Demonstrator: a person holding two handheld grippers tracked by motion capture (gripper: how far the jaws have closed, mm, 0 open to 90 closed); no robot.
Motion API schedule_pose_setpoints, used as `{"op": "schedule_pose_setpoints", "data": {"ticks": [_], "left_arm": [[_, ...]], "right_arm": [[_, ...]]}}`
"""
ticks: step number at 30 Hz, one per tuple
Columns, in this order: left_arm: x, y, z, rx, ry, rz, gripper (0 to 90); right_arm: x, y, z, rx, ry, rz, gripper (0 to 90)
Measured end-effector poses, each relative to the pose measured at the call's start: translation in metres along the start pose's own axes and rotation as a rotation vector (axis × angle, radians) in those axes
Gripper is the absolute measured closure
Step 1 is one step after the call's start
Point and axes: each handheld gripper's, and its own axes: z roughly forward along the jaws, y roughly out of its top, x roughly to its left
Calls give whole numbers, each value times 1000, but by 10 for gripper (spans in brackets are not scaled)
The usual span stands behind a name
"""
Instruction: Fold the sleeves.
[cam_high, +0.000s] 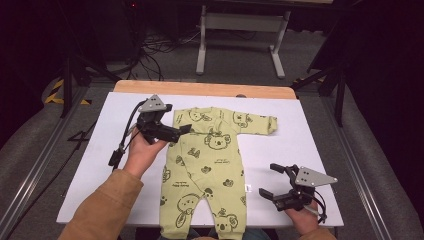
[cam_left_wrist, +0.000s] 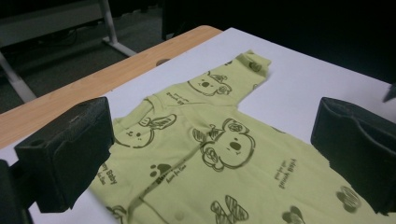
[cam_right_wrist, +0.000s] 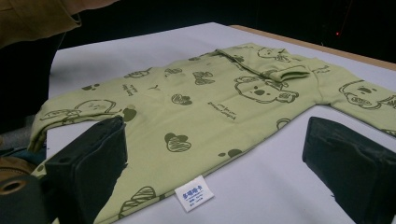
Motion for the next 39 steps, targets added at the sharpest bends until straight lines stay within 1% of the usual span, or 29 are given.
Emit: {"op": "schedule_pose_setpoints", "data": {"ticks": [2, 6, 8, 9, 10, 12, 13, 17, 20, 22, 23, 25, 26, 28, 31, 32, 34, 35, 36, 37, 39], "left_arm": [[-6, -6, -15, -3, 0, 17, 4], [-15, -19, -36, -18, 7, 48, 4], [-19, -26, -41, -12, 0, 50, 4], [-22, -33, -45, -9, -2, 49, 4], [-24, -36, -47, -12, 3, 49, 4], [-26, -46, -51, 5, 20, 54, 4], [-27, -54, -55, 5, 34, 57, 4], [-26, -75, -65, -11, 24, 30, 4], [-28, -89, -70, -28, 27, 27, 4], [-28, -97, -70, 3, 11, 9, 4], [-27, -102, -70, 8, 7, -7, 4], [-24, -112, -71, 4, -11, -41, 4], [-23, -116, -71, 7, -12, -47, 4], [-23, -123, -71, 17, -2, -55, 4], [-22, -129, -72, 9, 7, -72, 4], [-22, -130, -72, 11, 25, -61, 4], [-23, -132, -72, 12, 68, -55, 4], [-23, -132, -72, 29, 89, -64, 4], [-23, -132, -72, 32, 91, -74, 1], [-22, -133, -73, 31, 92, -75, 1], [-21, -134, -75, 18, 99, -80, 1]], "right_arm": [[0, 0, 0, 2, -1, 1, 73], [0, 0, 0, 16, -2, 4, 75], [0, 1, 1, 19, -4, 6, 75], [0, 1, 1, 19, -4, 5, 75], [0, 1, 1, 18, -5, 2, 75], [0, 1, 1, 15, -8, 2, 75], [0, 1, 1, 16, -9, 4, 76], [0, 1, 1, 21, -6, 3, 81], [1, 1, 1, 25, -8, 0, 81], [1, 1, 1, 21, -9, -1, 81], [1, 1, 1, 21, -10, -2, 81], [1, 1, 1, 24, -11, -4, 81], [2, 1, 1, 25, -11, -5, 83], [2, 1, 1, 26, -11, -10, 85], [2, 2, 1, 31, -14, -16, 91], [2, 3, 1, 36, -16, -19, 101], [2, 6, 0, 60, -18, -43, 125], [2, 8, 0, 73, -24, -52, 127], [0, 11, -1, 106, -33, -63, 137], [-2, 14, 0, 129, -39, -63, 149], [-7, 18, 0, 167, -51, -51, 159]]}}
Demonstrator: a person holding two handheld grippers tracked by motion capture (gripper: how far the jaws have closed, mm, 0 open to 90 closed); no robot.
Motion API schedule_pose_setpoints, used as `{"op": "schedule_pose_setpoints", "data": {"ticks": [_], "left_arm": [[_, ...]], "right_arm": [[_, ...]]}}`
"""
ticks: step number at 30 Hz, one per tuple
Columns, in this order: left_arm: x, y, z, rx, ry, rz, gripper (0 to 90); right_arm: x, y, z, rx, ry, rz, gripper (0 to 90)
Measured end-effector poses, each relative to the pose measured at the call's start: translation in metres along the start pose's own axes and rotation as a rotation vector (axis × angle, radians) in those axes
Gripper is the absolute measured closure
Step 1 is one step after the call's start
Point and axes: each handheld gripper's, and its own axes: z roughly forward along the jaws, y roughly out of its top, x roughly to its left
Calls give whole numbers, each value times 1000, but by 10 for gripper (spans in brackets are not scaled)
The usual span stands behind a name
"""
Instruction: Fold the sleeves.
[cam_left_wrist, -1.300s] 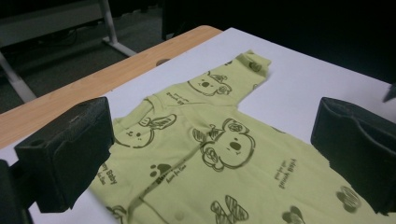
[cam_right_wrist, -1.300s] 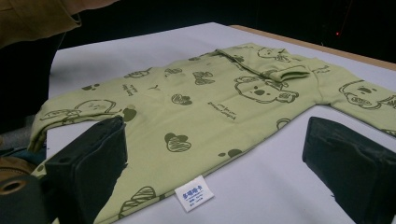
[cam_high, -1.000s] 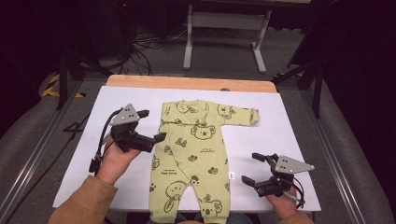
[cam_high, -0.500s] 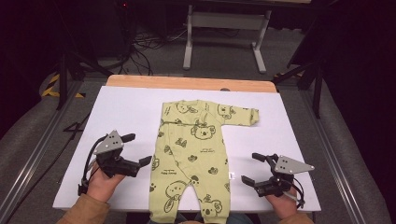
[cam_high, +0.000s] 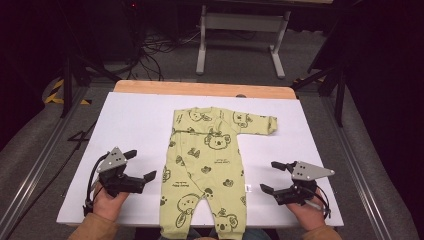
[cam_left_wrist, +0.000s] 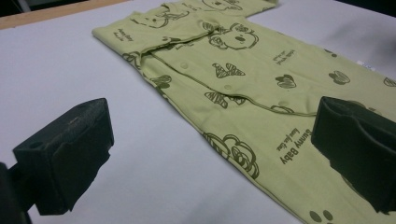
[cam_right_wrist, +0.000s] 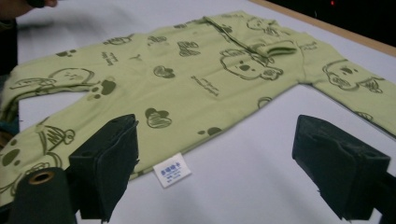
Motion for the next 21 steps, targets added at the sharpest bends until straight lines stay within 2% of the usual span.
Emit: {"op": "schedule_pose_setpoints", "data": {"ticks": [2, 3, 5, 8, 13, 21], "left_arm": [[0, 0, 0, -4, 1, -3, 1], [1, -1, -1, -8, -15, -16, 1], [1, -2, 0, -5, -11, -11, 1], [2, -2, 0, -6, -15, -11, 1], [2, -3, -1, -11, -20, -7, 1], [3, -2, 0, -14, -18, 1, 1]], "right_arm": [[-3, 2, 0, 12, -3, 6, 177], [-13, 9, -1, 45, -15, 31, 182], [-18, 15, -1, 55, -18, 38, 182], [-28, 27, -1, 93, 3, 37, 161], [-43, 42, 1, 162, -18, 15, 156], [-62, 57, 8, 202, -39, 32, 143]]}}
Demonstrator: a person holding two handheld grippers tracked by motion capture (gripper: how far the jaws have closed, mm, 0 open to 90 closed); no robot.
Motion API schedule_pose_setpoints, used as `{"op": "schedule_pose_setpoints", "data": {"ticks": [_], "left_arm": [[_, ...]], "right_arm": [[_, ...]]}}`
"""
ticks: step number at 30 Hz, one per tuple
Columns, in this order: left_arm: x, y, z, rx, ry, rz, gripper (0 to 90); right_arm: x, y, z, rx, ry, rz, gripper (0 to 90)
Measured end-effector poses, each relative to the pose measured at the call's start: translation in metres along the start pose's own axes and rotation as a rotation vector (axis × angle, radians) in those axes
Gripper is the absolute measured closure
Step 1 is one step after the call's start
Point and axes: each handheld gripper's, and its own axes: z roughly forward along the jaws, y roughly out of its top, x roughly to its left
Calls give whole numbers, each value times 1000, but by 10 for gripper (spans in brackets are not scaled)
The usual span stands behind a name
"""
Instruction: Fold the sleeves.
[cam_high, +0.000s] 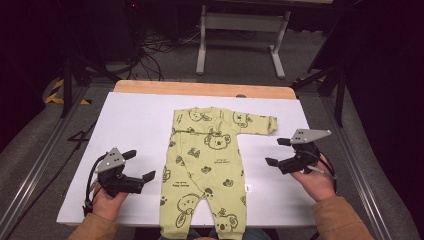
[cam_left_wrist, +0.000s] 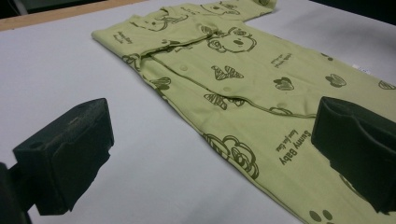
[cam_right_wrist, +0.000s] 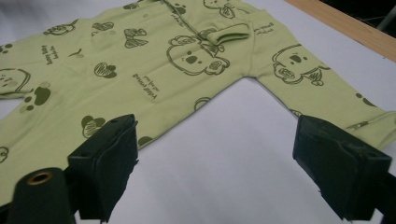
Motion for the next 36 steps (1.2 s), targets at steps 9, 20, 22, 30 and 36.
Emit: {"op": "schedule_pose_setpoints", "data": {"ticks": [9, 20, 22, 30, 36], "left_arm": [[1, -1, 1, 11, -5, 6, 1], [1, -1, 1, 4, -6, 1, 1], [1, -1, 1, 4, -6, 2, 1], [1, -1, 1, 7, -4, 7, 1], [1, -1, 1, 4, -3, 5, 1]], "right_arm": [[-20, 21, 14, 29, -44, 5, 144], [-48, 28, 34, 94, -133, 87, 149], [-54, 26, 38, 98, -143, 107, 149], [-76, 24, 46, 118, -187, 161, 149], [-89, 22, 52, 117, -217, 202, 151]]}}
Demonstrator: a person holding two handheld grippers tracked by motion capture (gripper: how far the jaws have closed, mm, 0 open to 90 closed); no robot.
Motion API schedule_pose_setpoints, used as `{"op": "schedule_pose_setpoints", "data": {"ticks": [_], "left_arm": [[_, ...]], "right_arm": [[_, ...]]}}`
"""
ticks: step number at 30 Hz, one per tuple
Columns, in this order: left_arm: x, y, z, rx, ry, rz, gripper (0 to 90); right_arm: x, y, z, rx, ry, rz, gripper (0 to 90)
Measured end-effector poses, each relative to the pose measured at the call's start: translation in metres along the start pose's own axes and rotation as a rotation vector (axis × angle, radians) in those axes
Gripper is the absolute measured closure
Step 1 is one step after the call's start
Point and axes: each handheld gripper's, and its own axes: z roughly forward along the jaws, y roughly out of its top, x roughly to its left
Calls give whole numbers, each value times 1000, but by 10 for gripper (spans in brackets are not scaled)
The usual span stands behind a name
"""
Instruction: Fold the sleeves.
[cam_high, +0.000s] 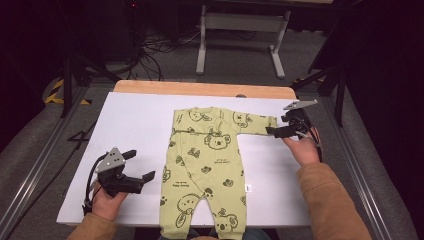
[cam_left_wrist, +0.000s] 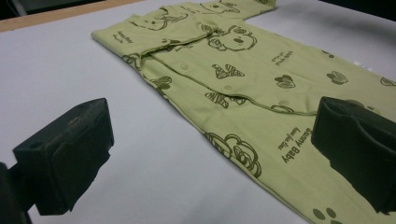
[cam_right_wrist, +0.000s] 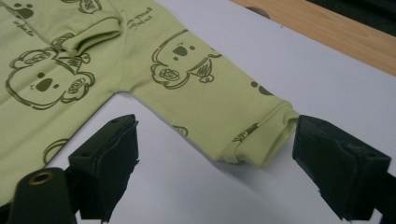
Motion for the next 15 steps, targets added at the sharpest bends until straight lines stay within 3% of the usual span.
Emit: {"op": "schedule_pose_setpoints", "data": {"ticks": [15], "left_arm": [[-1, 0, 2, 13, 9, 21, 1]], "right_arm": [[-19, -8, 24, 16, -55, 67, 158]]}}
